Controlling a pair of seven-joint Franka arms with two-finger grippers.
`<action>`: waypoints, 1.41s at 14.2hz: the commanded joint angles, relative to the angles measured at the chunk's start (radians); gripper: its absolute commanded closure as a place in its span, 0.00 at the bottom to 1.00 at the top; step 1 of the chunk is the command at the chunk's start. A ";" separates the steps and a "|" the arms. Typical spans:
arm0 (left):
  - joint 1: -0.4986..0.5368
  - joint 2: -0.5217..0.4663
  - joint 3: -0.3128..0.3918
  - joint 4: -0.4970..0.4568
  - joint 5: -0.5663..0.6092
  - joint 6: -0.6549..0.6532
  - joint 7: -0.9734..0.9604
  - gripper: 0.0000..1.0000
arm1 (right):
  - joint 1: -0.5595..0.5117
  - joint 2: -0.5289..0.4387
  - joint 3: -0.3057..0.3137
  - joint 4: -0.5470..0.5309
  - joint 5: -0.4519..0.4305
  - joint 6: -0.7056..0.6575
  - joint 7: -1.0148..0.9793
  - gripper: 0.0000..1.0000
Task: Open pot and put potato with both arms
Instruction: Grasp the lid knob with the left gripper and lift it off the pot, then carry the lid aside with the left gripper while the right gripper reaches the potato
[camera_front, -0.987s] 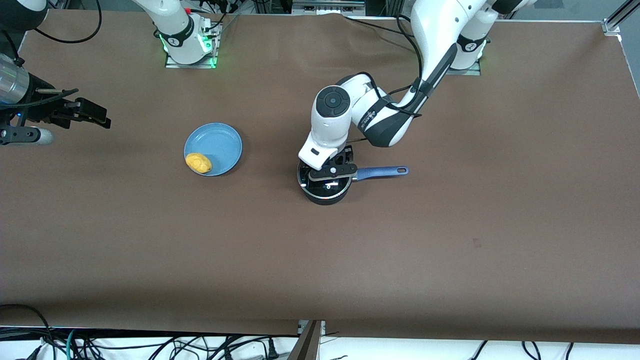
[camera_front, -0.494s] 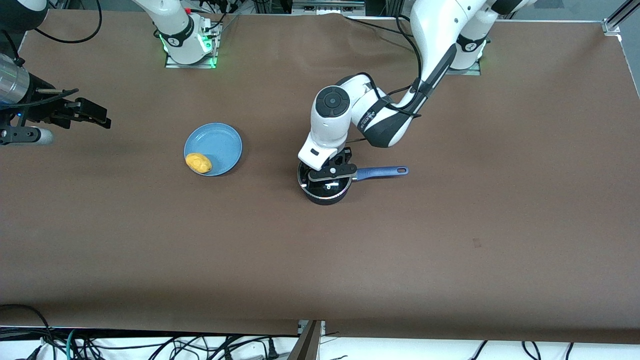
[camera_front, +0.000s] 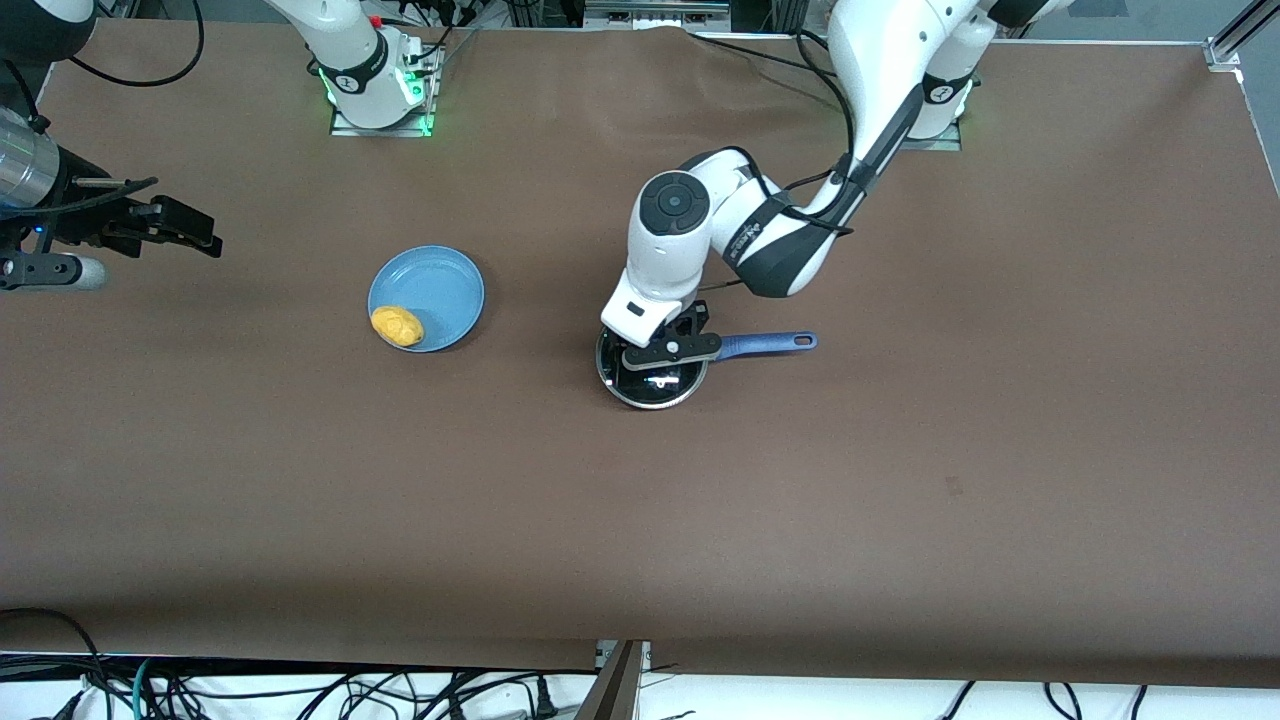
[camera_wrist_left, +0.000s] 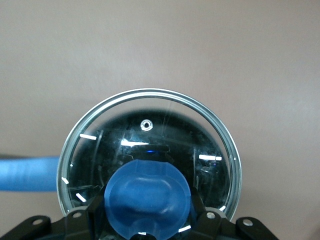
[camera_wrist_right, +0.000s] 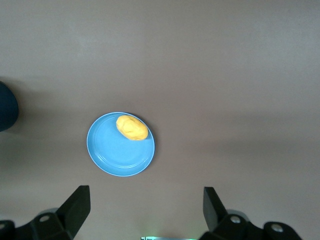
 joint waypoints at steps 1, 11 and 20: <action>0.086 -0.085 -0.005 -0.019 0.019 -0.052 0.126 0.52 | -0.002 -0.021 0.007 -0.024 -0.016 0.000 0.001 0.00; 0.499 -0.274 0.169 -0.258 -0.199 -0.048 1.071 0.51 | 0.077 0.035 0.010 -0.076 -0.016 -0.092 -0.175 0.00; 0.634 -0.281 0.285 -0.496 -0.260 0.180 1.499 0.51 | 0.082 -0.017 0.126 -0.557 -0.099 0.499 -0.585 0.00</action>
